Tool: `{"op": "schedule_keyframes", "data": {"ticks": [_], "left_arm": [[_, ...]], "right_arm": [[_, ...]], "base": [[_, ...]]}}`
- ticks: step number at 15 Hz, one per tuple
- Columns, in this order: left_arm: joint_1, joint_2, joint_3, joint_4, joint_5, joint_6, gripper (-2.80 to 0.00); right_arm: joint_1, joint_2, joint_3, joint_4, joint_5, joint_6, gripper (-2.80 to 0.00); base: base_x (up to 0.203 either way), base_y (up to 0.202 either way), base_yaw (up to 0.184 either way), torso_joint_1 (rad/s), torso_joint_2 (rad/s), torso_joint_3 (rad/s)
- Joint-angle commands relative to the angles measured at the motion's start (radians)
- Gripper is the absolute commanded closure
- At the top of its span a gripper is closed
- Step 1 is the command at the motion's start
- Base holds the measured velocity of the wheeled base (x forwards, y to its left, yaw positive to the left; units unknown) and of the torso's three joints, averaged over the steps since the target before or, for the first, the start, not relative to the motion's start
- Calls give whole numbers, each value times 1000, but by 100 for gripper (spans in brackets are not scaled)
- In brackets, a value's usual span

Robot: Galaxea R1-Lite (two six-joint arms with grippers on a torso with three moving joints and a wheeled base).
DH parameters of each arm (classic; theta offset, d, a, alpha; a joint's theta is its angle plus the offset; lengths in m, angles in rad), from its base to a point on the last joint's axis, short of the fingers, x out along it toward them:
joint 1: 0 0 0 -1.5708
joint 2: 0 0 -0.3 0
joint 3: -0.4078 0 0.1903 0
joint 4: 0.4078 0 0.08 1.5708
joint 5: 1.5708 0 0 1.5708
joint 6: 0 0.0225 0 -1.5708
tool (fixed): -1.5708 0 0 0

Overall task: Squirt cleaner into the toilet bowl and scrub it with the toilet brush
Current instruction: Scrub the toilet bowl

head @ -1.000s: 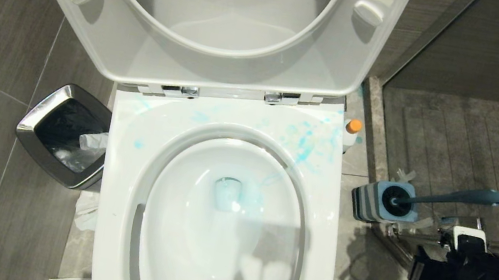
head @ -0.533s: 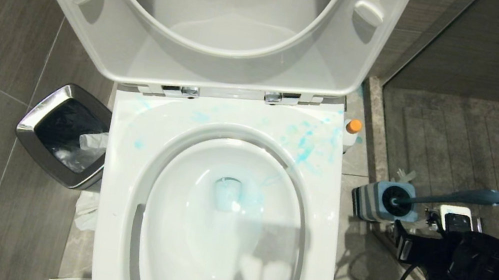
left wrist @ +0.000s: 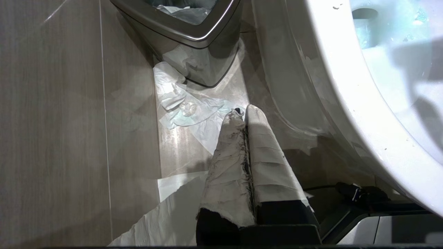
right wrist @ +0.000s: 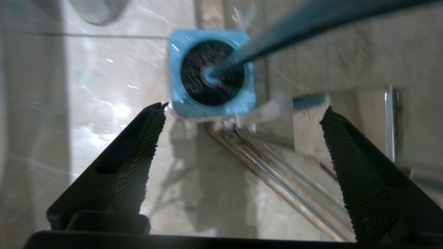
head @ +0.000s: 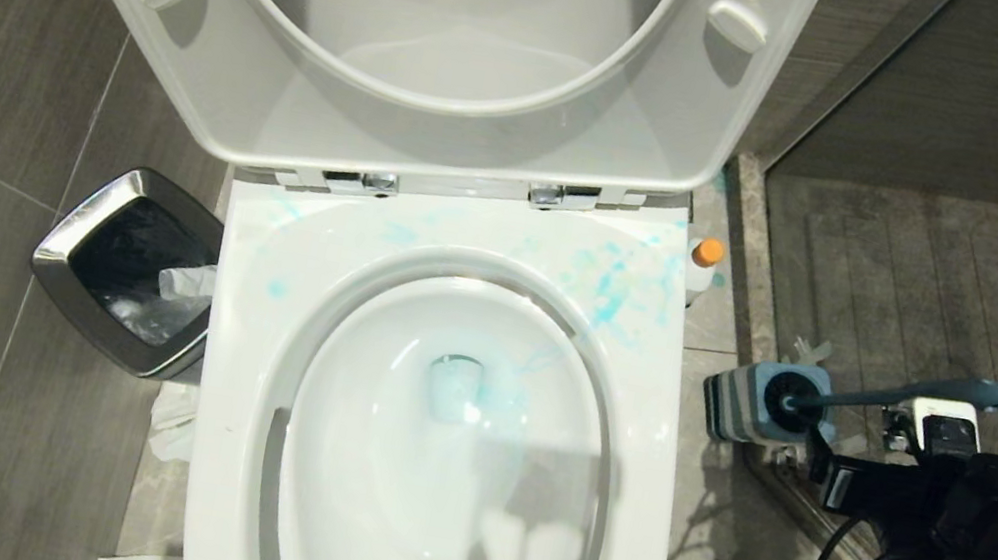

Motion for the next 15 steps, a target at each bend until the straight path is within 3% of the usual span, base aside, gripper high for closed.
{"op": "schedule_keyframes", "data": {"ticks": [1, 3, 7, 10, 12, 13, 15], "left_arm": [[1, 1, 0, 0, 0, 0, 0], [0, 1, 0, 0, 0, 0, 0], [-1, 1, 1, 0, 0, 0, 0], [0, 1, 0, 0, 0, 0, 0], [0, 1, 0, 0, 0, 0, 0], [-1, 1, 0, 0, 0, 0, 0], [-1, 1, 0, 0, 0, 0, 0]], "right_arm": [[-66, -37, -4, -9, 119, -28, -280], [-131, -40, -31, -9, 230, -69, -280], [-161, -1, -116, -9, 253, -86, -280], [-162, 37, -174, -9, 325, -101, -280], [-161, 67, -205, -9, 331, -142, -280], [-160, 79, -227, -9, 332, -155, 0], [-154, 92, -270, -9, 332, -165, 0]], "base": [[0, 0, 0, 0, 0, 0], [0, 0, 0, 0, 0, 0], [0, 0, 0, 0, 0, 0], [0, 0, 0, 0, 0, 0], [0, 0, 0, 0, 0, 0], [0, 0, 0, 0, 0, 0], [0, 0, 0, 0, 0, 0]]}}
